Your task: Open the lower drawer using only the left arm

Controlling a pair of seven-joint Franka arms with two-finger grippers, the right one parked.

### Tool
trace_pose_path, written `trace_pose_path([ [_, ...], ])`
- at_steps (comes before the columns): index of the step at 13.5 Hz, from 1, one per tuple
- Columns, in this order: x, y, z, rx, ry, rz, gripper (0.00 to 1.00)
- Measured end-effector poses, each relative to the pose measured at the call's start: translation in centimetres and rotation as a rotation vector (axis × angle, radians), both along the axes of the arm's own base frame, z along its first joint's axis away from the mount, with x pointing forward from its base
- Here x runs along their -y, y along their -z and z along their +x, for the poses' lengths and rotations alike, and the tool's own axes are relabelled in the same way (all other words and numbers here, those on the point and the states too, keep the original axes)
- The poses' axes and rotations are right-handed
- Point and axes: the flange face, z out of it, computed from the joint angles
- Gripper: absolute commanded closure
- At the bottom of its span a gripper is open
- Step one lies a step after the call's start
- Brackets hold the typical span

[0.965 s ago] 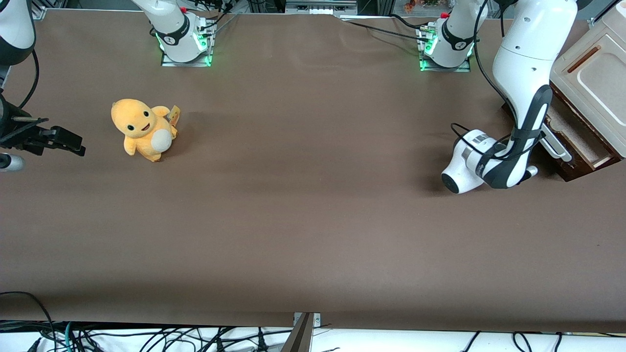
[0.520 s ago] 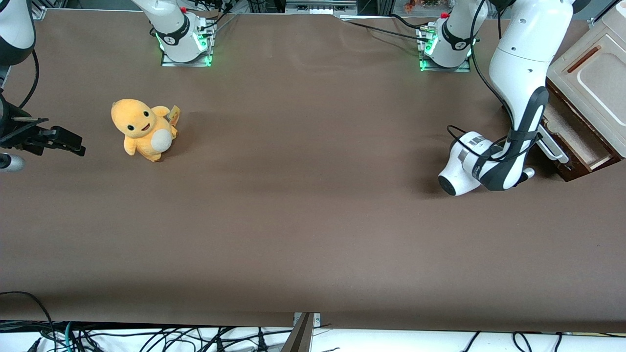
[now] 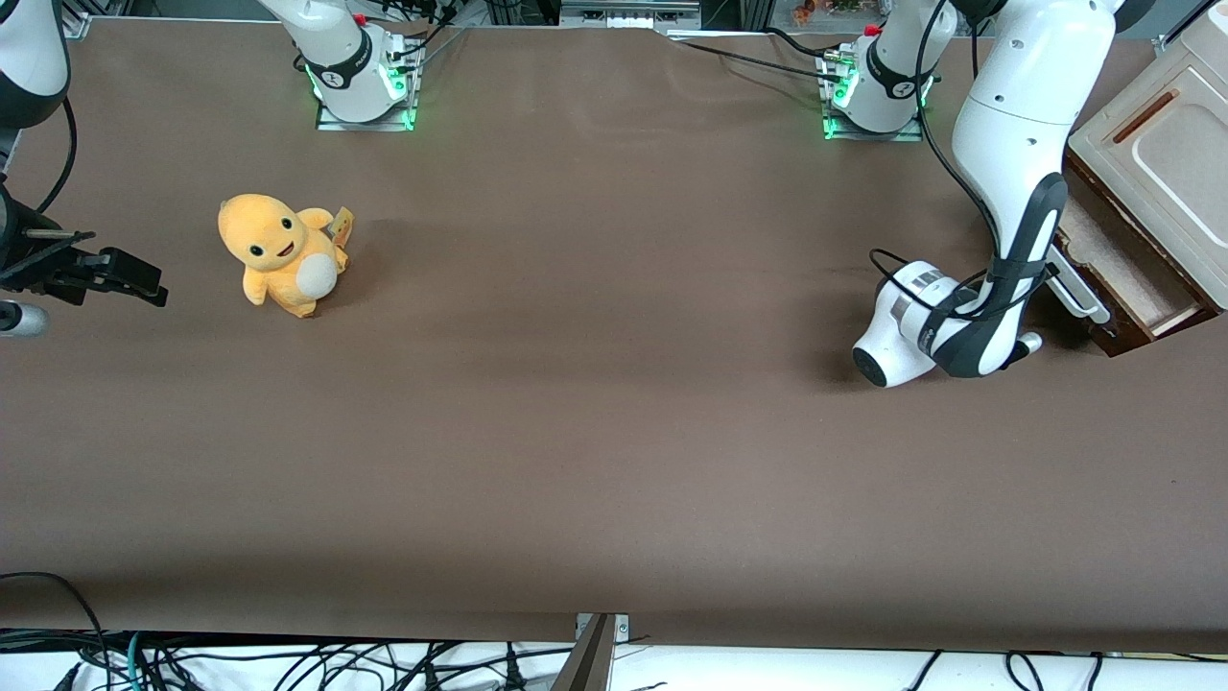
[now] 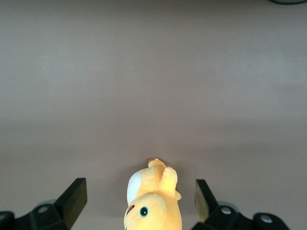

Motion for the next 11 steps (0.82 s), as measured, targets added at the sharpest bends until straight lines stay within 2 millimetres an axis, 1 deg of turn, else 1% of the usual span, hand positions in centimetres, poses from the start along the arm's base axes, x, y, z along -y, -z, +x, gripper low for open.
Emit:
trace_pose_path([
  [9,0.4,0.0,0.2,-0.004,-0.002,0.004,1.0],
  [11,1.1,0.1,0.0,-0.01,-0.008,0.0,1.0],
])
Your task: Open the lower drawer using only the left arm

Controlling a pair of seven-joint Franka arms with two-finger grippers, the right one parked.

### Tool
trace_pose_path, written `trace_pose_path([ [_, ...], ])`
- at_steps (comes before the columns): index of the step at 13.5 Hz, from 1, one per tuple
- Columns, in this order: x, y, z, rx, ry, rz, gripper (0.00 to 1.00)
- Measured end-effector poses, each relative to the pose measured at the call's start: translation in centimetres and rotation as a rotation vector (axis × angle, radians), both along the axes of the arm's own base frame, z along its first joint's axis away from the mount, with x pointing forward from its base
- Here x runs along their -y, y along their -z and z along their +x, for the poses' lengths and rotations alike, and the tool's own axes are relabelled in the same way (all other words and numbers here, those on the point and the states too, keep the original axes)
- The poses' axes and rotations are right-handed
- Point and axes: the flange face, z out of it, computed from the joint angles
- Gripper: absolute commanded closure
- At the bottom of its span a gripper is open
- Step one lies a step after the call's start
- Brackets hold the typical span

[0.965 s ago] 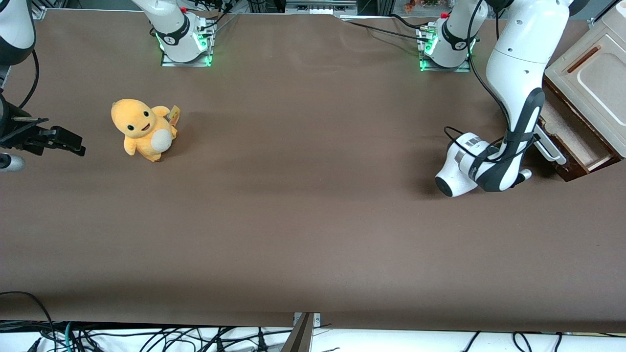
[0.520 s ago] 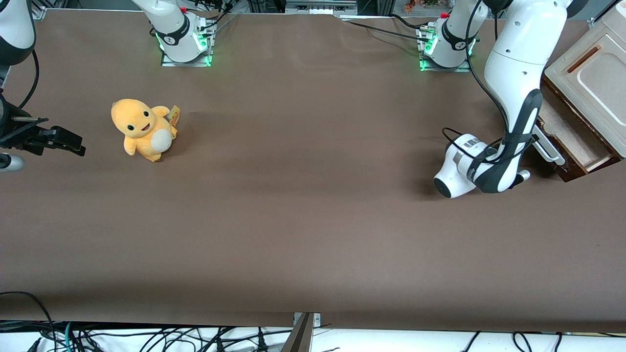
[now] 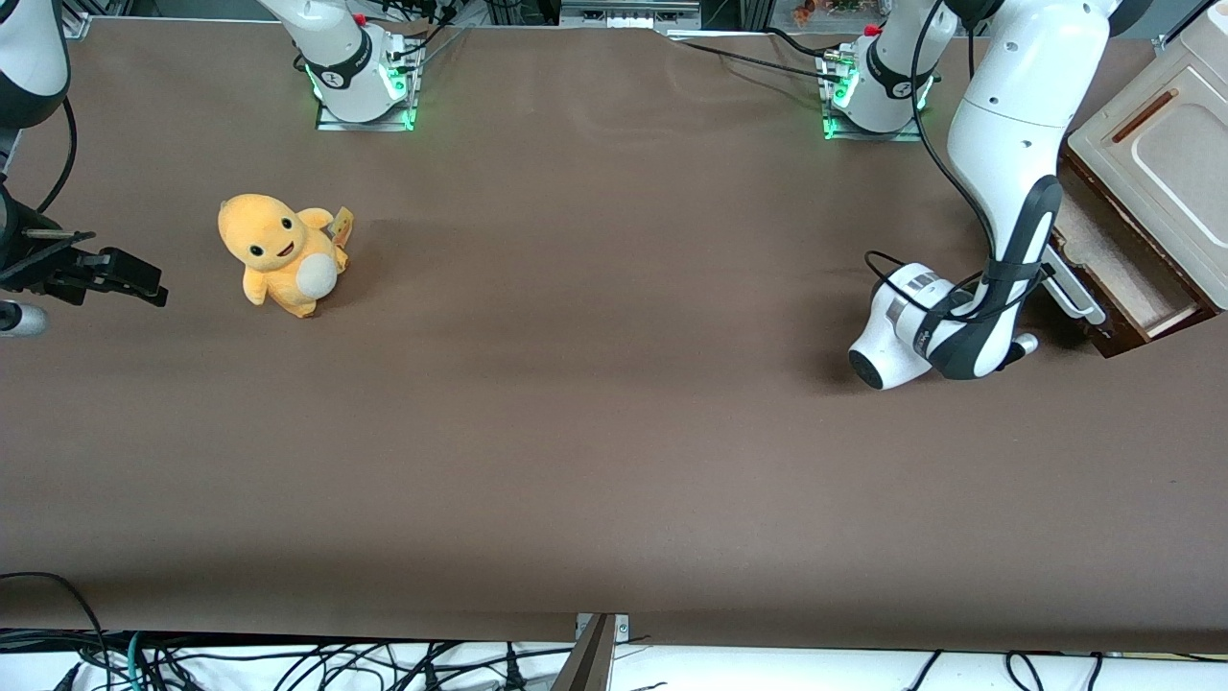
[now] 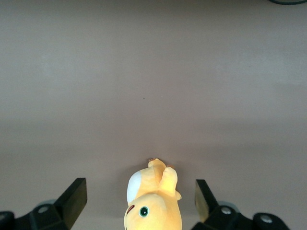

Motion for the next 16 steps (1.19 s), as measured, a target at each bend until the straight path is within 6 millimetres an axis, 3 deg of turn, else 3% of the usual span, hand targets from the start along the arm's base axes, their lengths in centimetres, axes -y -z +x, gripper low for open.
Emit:
trace_pose_path([
  [1,0.4,0.0,-0.1,-0.002,0.004,0.001,1.0],
  [2,0.5,0.0,-0.1,-0.003,0.006,0.002,0.81],
  [3,0.5,0.0,-0.1,-0.003,0.007,0.002,0.3],
  [4,0.5,0.0,-0.1,-0.003,0.006,0.003,0.0],
  [13,0.9,-0.2,-0.5,-0.025,-0.029,0.0,0.0],
  [16,1.9,-1.1,-0.3,-0.067,-0.062,-0.081,0.0],
])
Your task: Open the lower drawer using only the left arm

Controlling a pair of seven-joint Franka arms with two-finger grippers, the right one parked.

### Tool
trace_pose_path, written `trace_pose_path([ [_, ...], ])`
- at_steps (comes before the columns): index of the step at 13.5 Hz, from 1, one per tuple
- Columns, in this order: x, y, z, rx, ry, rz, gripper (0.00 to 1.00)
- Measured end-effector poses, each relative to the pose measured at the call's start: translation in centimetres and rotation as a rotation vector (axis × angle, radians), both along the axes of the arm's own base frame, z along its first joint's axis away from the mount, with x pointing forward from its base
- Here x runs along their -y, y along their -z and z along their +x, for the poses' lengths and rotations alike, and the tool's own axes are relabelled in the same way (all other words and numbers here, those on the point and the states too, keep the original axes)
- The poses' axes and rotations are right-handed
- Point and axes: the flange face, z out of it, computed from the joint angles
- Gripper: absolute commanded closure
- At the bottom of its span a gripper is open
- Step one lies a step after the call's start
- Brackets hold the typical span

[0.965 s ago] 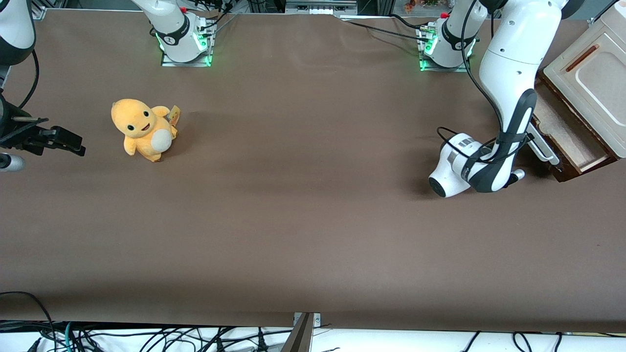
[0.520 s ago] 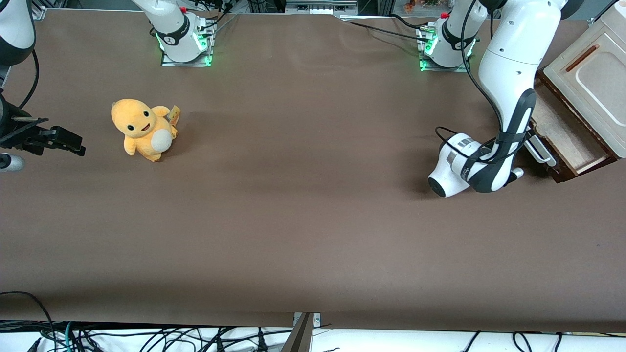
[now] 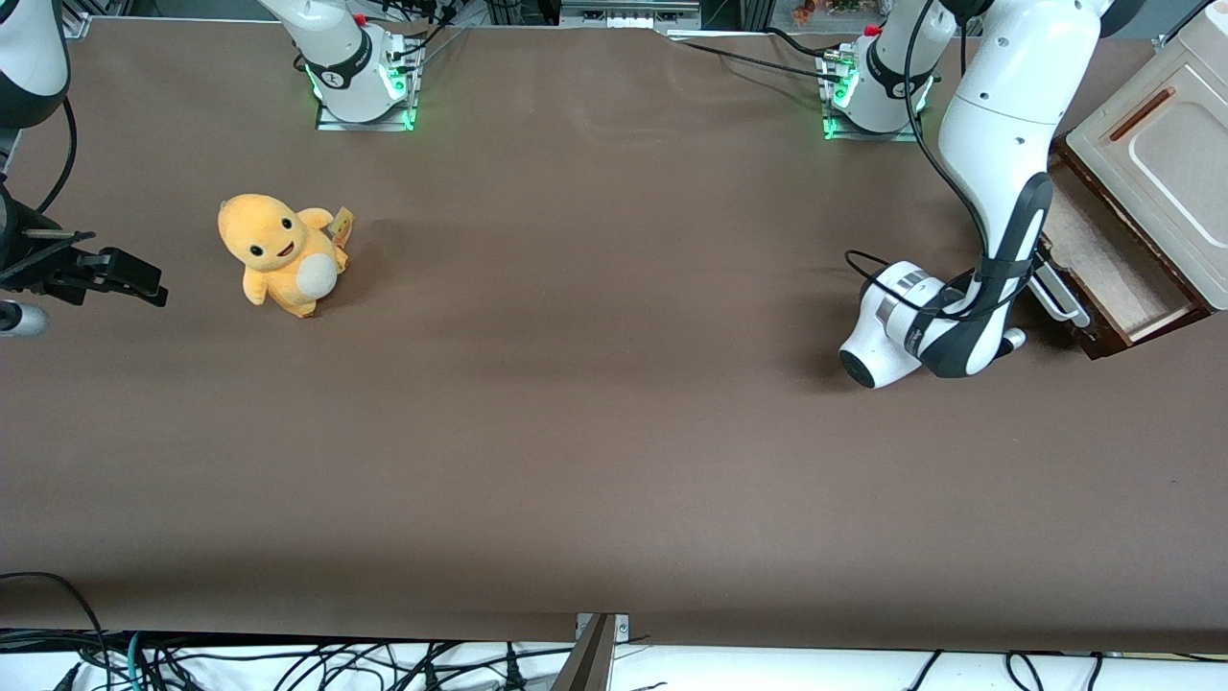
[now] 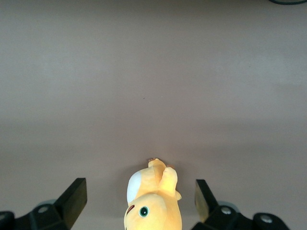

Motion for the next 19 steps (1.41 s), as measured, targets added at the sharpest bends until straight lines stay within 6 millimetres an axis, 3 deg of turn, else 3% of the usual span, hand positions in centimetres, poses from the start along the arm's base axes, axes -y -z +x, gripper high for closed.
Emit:
trace_pose_path([
  [3,1.9,-3.3,0.7,-0.002,-0.017,-0.11,0.0],
  [6,3.6,-8.0,1.2,0.019,-0.042,-0.29,0.0],
  [14,4.0,-25.9,4.0,0.118,0.004,-1.022,0.0],
  [19,5.5,-35.0,4.3,0.215,0.146,-1.271,0.0],
])
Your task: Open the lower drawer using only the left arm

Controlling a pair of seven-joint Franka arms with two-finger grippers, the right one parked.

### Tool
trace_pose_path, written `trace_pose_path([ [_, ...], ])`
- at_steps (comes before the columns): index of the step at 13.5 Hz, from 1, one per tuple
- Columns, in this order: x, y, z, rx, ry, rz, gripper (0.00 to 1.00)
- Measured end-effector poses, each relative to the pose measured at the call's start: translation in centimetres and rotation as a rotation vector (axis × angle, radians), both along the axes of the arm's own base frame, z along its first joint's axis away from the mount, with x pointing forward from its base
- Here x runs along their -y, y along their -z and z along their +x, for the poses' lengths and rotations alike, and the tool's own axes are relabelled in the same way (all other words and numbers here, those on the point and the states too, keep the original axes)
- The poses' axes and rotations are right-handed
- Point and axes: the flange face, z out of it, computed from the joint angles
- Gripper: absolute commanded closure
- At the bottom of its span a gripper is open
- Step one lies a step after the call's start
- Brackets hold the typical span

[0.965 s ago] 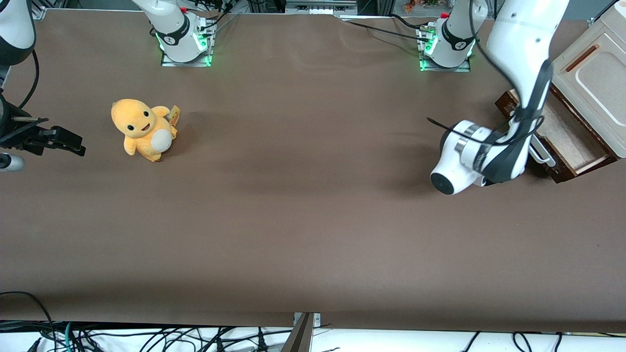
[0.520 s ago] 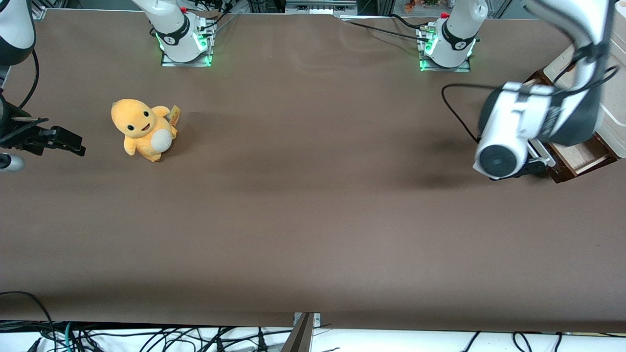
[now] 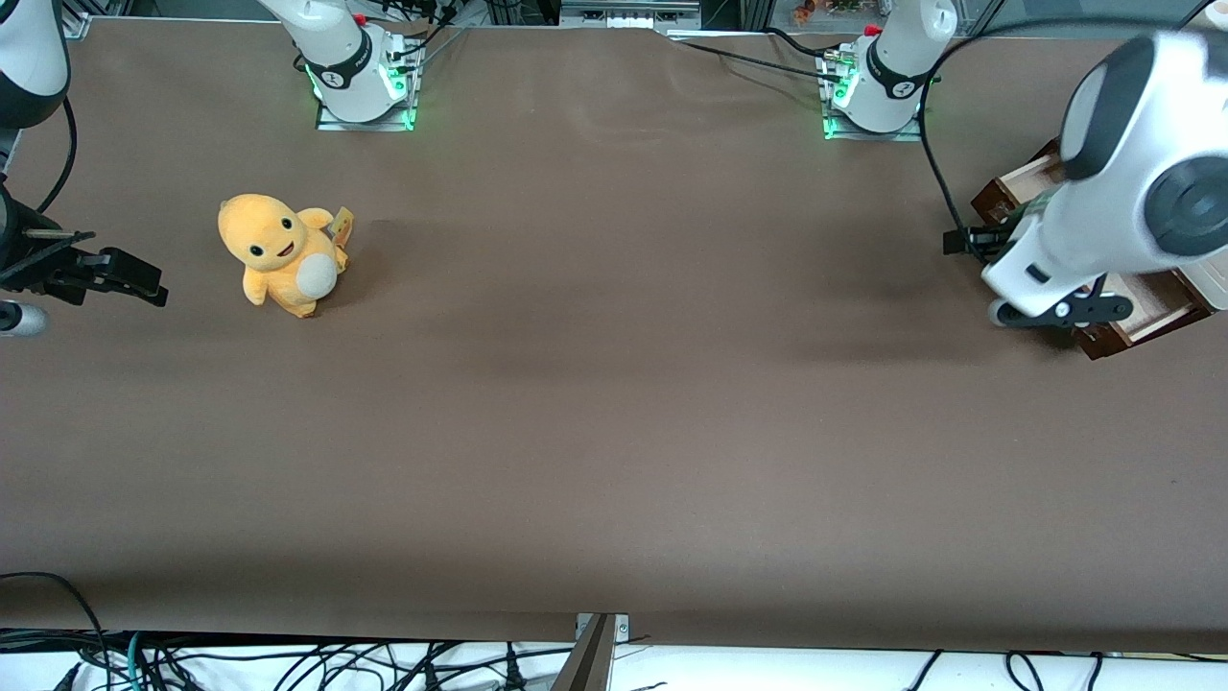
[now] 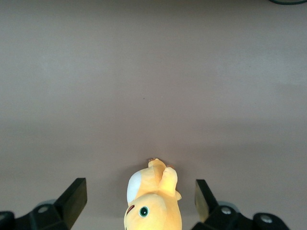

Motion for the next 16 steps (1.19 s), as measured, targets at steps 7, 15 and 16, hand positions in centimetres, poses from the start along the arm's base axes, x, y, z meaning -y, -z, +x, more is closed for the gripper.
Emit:
trace_pose_path([
  [7,0.3,-4.9,0.4,0.236,0.027,-0.133,0.0],
  [15,-3.2,-3.7,-2.8,0.308,0.067,-0.137,0.0],
  [16,-3.0,-3.8,-3.2,0.309,0.065,-0.135,0.0],
])
